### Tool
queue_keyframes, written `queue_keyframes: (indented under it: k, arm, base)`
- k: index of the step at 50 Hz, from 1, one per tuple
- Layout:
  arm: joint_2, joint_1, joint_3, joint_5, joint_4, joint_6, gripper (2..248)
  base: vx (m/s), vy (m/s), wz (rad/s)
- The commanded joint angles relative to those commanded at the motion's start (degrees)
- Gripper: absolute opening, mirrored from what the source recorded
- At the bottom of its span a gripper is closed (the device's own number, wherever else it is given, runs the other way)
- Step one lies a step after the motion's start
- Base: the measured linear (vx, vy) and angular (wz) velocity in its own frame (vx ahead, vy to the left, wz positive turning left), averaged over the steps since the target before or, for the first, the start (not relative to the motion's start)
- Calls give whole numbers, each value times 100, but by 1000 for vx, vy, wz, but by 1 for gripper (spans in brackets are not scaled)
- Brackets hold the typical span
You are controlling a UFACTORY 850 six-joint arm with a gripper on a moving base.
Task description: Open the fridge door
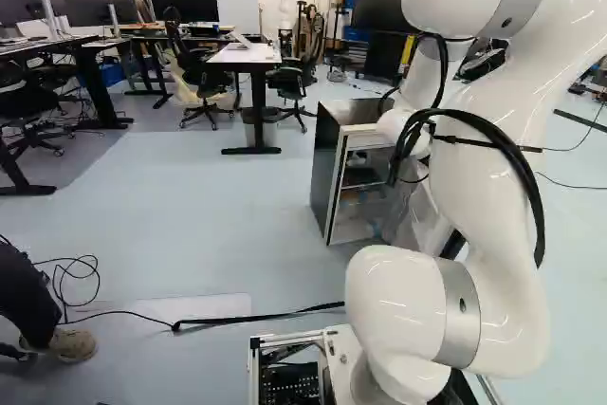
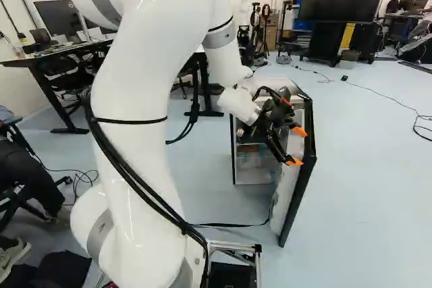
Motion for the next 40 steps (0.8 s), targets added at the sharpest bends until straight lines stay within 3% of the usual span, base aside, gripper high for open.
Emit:
queue_keyframes:
  k: [25,40]
  arm:
    - [-307,-604,-457,0,-29,0,247]
    - [-340,-668,-508,0,-33,0,247]
  base:
    - [0,0,0]
    - [0,0,0]
